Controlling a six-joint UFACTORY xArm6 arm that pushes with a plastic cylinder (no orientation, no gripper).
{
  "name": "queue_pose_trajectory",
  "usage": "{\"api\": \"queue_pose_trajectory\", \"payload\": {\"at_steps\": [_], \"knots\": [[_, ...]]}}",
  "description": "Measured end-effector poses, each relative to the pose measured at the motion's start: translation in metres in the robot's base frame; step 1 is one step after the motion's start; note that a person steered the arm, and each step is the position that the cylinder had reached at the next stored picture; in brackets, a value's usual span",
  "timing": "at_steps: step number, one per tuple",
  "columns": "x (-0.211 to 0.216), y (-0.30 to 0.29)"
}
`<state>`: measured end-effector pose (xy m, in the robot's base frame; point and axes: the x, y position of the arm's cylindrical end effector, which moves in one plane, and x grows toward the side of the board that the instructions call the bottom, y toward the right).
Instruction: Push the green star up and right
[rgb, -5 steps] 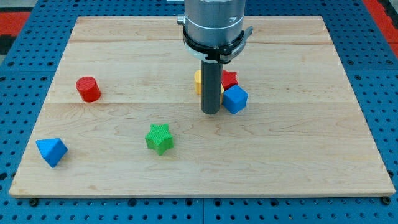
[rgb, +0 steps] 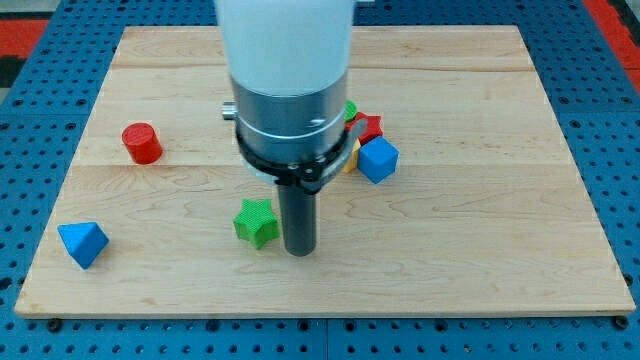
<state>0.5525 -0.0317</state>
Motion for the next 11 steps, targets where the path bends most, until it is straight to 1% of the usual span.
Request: {"api": "queue_pose_trajectory", "payload": {"at_steps": [2, 3, 4, 5, 6, 8, 9, 10, 11], "knots": [[0.000, -0.037], [-0.016, -0.079], [-0.049, -0.079], [-0.070, -0.113], [-0.085, -0.135], [-0.088, -0.088], [-0.099, -0.080], [-0.100, -0.060], [-0.100, -0.029]]}}
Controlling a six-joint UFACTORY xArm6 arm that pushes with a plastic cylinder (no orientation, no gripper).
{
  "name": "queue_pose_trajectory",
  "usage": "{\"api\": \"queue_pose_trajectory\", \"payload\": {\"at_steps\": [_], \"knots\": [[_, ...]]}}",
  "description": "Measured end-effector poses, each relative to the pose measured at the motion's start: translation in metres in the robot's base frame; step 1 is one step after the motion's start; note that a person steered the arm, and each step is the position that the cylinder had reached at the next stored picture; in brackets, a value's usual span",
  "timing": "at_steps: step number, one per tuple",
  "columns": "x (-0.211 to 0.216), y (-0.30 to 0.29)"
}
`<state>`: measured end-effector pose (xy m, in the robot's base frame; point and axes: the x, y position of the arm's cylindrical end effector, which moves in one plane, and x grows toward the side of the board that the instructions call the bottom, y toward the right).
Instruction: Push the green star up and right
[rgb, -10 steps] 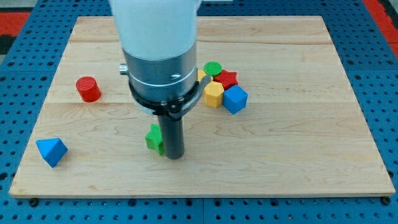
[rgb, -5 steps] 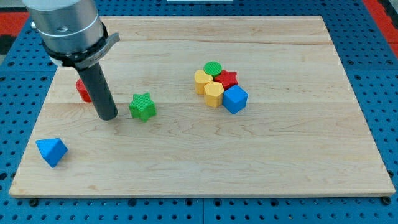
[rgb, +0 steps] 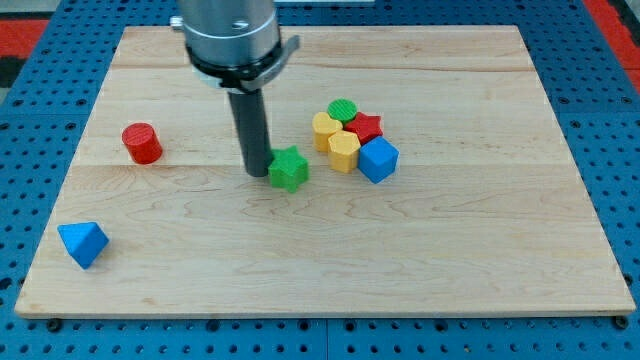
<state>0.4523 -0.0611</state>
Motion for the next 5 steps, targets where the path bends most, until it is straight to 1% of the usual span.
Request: {"api": "queue_pose_trajectory", "payload": {"at_steps": [2, 3, 4, 5], "knots": [[0.000, 0.060], [0.000, 0.062], [0.000, 0.031], [-0.009, -0.033]]}}
